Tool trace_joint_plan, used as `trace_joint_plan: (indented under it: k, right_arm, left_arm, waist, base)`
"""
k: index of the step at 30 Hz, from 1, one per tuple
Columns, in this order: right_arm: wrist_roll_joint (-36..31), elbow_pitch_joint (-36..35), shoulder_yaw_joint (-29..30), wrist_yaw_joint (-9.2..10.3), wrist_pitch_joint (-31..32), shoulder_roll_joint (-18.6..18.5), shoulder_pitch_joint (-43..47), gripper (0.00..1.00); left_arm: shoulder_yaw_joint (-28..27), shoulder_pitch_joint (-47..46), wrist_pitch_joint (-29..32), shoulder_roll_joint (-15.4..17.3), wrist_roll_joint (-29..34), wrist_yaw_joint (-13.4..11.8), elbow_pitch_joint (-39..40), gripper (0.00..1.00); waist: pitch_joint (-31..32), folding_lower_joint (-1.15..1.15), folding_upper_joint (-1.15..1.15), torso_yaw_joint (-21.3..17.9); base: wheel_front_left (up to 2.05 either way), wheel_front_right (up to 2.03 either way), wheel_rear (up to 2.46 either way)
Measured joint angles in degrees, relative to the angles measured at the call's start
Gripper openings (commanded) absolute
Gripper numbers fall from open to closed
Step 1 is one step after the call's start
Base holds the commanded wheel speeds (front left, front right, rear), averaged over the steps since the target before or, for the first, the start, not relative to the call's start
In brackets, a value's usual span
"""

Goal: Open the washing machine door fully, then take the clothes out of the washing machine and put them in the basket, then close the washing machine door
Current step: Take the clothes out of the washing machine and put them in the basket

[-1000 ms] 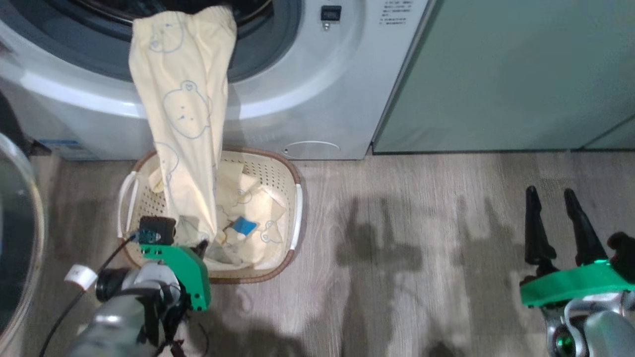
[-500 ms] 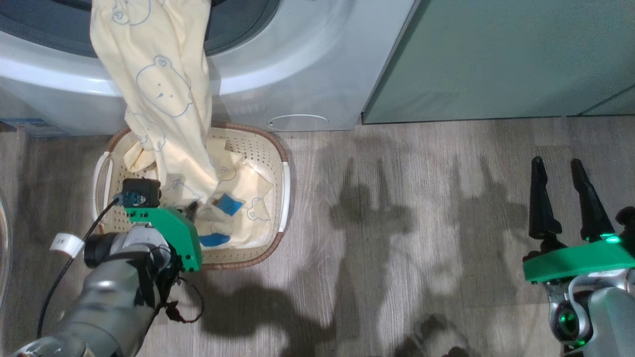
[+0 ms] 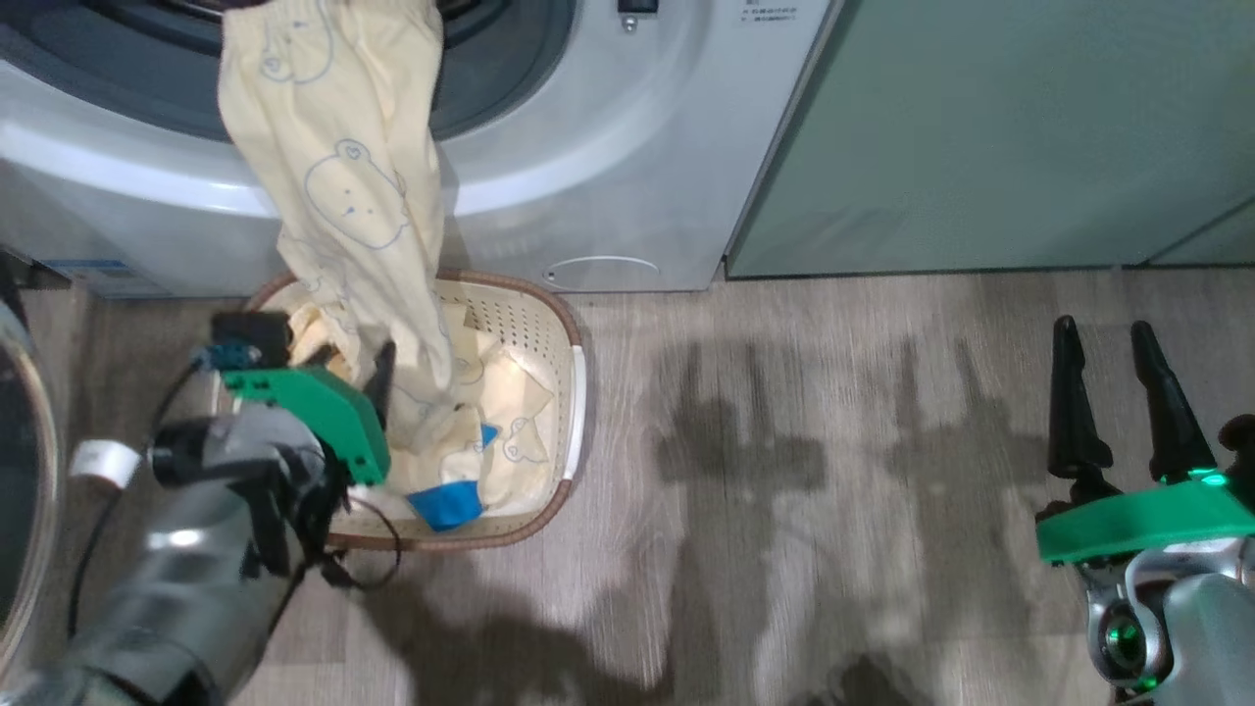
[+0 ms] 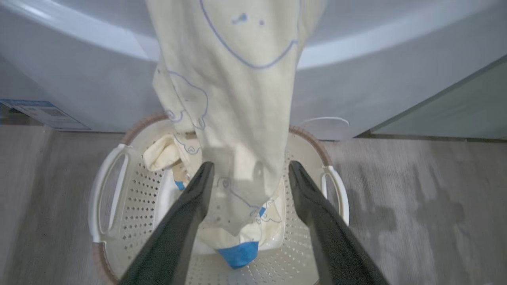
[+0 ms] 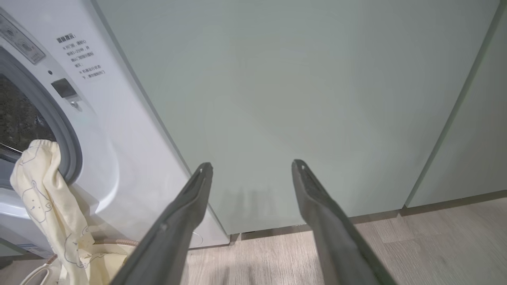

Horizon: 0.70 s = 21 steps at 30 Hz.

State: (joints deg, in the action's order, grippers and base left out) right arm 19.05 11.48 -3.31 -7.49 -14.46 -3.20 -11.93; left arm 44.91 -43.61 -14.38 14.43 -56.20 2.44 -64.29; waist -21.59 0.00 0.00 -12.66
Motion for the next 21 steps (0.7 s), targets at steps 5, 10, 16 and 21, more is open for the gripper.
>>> trace_joint_plan:
  k: [5, 10, 16, 21]
  right_arm:
    - [-0.3, 0.1, 0.0, 0.00, 0.0, 0.0, 0.7, 1.00]
    - [-0.4, 0.6, -0.1, 0.00, 0.0, 0.1, 2.5, 1.00]
    - [-0.4, 0.9, -0.1, 0.00, 0.0, 0.1, 4.6, 1.00]
    - [-0.4, 1.1, 0.0, 0.00, 0.0, 0.2, 6.1, 1.00]
  left_arm:
    - [-10.3, 1.9, 0.0, 2.5, 6.8, -1.7, 8.8, 1.00]
    - [-23.1, 9.9, 0.0, 2.7, 14.5, -1.9, 18.4, 1.00]
    - [-35.0, 20.5, 0.0, 0.1, 23.6, -0.5, 26.6, 1.00]
    - [-41.5, 25.7, 0.0, -2.8, 29.4, 1.3, 31.2, 1.00]
  waist:
    - [1.6, 0.00, 0.00, 0.6]
    - [3.8, 0.00, 0.00, 0.5]
    - [7.1, 0.00, 0.00, 0.5]
    - [9.7, 0.00, 0.00, 0.7]
  base:
    - [0.00, 0.00, 0.00]
    - [0.00, 0.00, 0.00]
    - [0.00, 0.00, 0.00]
    - [0.00, 0.00, 0.00]
